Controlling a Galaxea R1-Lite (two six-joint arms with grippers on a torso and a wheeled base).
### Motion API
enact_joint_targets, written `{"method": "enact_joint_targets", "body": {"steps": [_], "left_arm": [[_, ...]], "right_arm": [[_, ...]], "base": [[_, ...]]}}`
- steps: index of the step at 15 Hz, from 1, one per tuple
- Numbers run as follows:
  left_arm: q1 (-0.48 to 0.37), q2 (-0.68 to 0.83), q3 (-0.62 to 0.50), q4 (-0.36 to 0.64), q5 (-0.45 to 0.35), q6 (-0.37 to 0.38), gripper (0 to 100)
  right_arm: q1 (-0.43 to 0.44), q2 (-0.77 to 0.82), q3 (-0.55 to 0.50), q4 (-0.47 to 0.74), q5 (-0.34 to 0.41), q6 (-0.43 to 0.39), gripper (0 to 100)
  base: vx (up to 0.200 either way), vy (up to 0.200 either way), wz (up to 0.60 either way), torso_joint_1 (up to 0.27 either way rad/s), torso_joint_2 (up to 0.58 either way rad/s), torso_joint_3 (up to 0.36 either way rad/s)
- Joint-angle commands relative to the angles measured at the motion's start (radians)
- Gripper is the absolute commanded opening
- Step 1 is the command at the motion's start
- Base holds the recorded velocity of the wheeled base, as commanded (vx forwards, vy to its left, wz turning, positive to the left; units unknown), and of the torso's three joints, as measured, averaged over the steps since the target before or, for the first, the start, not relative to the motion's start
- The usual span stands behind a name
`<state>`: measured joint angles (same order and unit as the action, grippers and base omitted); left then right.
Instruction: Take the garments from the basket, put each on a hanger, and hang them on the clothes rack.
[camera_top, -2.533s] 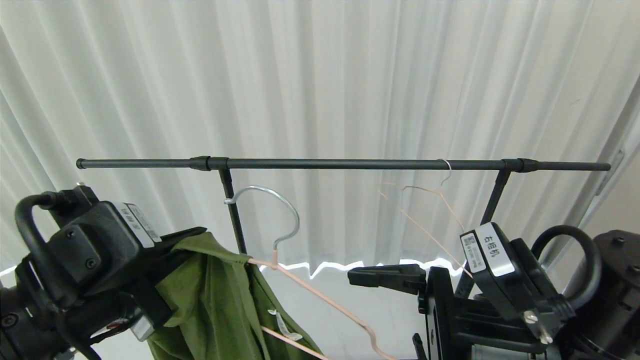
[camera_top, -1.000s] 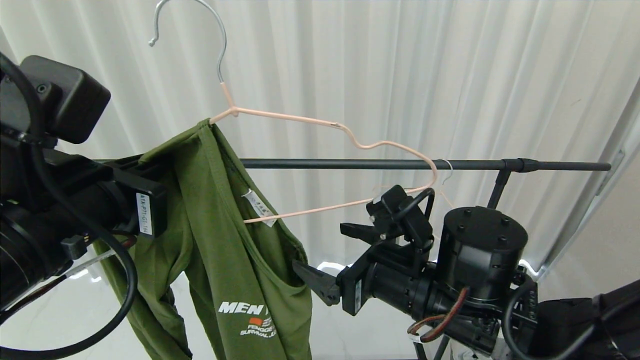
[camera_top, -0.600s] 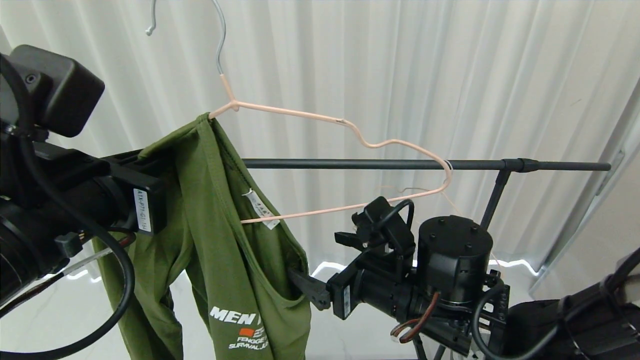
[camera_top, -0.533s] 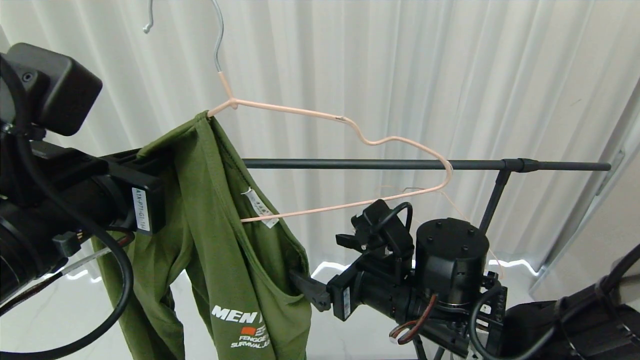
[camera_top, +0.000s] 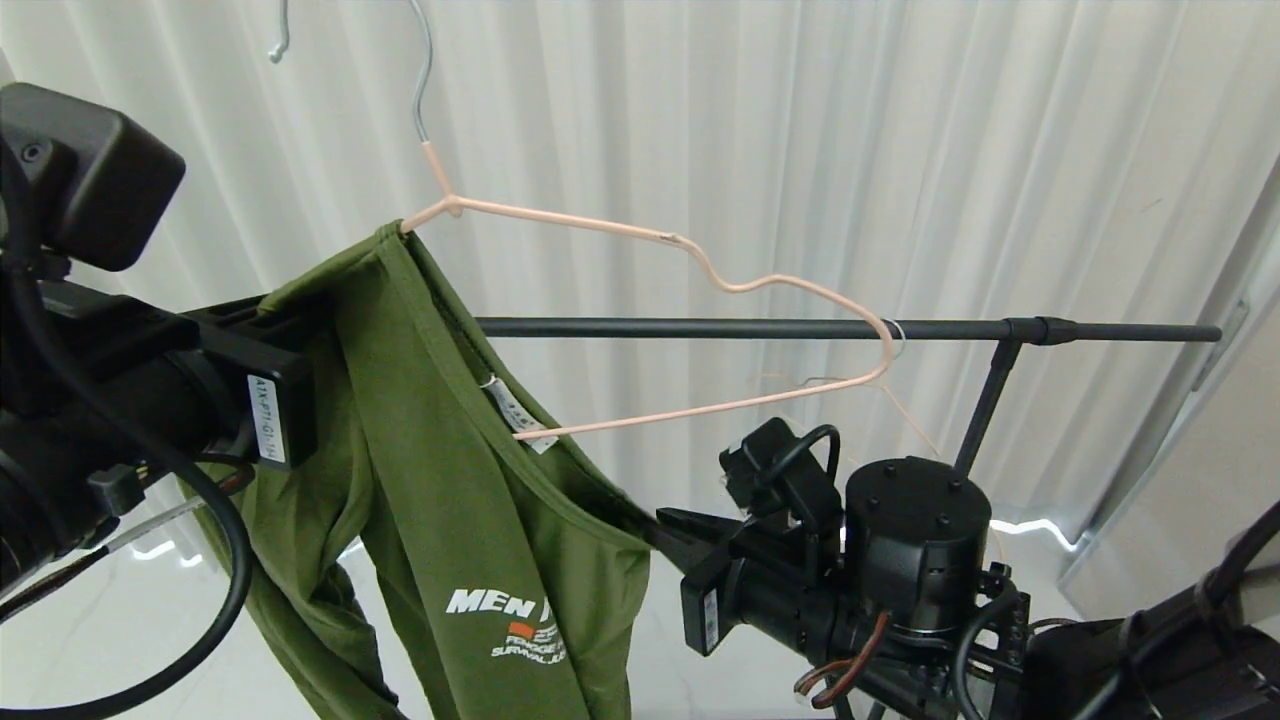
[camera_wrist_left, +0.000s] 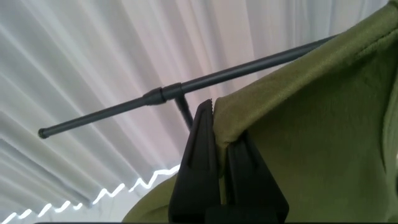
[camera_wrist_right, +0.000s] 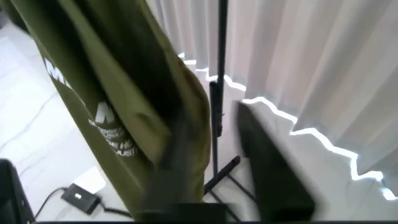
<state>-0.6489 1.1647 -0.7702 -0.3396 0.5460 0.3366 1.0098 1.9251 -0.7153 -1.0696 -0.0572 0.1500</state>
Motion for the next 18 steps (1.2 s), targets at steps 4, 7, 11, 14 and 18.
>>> {"method": "enact_joint_targets", "body": {"steps": [4, 7, 11, 14, 18], "left_arm": [[0.043, -0.005, 0.032, -0.001, 0.026, 0.067, 0], [0.074, -0.011, 0.052, -0.001, 0.029, 0.121, 0], [0.112, -0.007, 0.062, 0.001, 0.035, 0.13, 0], [0.118, -0.013, 0.091, -0.001, 0.035, 0.136, 0], [0.138, -0.005, 0.098, -0.001, 0.035, 0.142, 0]], "right_arm": [[-0.085, -0.121, 0.051, -0.003, -0.003, 0.0, 0], [-0.114, -0.166, 0.091, -0.004, -0.004, 0.0, 0], [-0.131, -0.189, 0.1, -0.004, -0.001, -0.001, 0], [-0.154, -0.198, 0.102, -0.004, 0.002, -0.001, 0], [-0.161, -0.239, 0.111, -0.004, 0.004, -0.001, 0]], "base": [[0.0, 0.0, 0.0, 0.0, 0.0, 0.0], [0.0, 0.0, 0.0, 0.0, 0.0, 0.0], [0.0, 0.0, 0.0, 0.0, 0.0, 0.0], [0.0, 0.0, 0.0, 0.0, 0.0, 0.0], [0.0, 0.0, 0.0, 0.0, 0.0, 0.0]]}}
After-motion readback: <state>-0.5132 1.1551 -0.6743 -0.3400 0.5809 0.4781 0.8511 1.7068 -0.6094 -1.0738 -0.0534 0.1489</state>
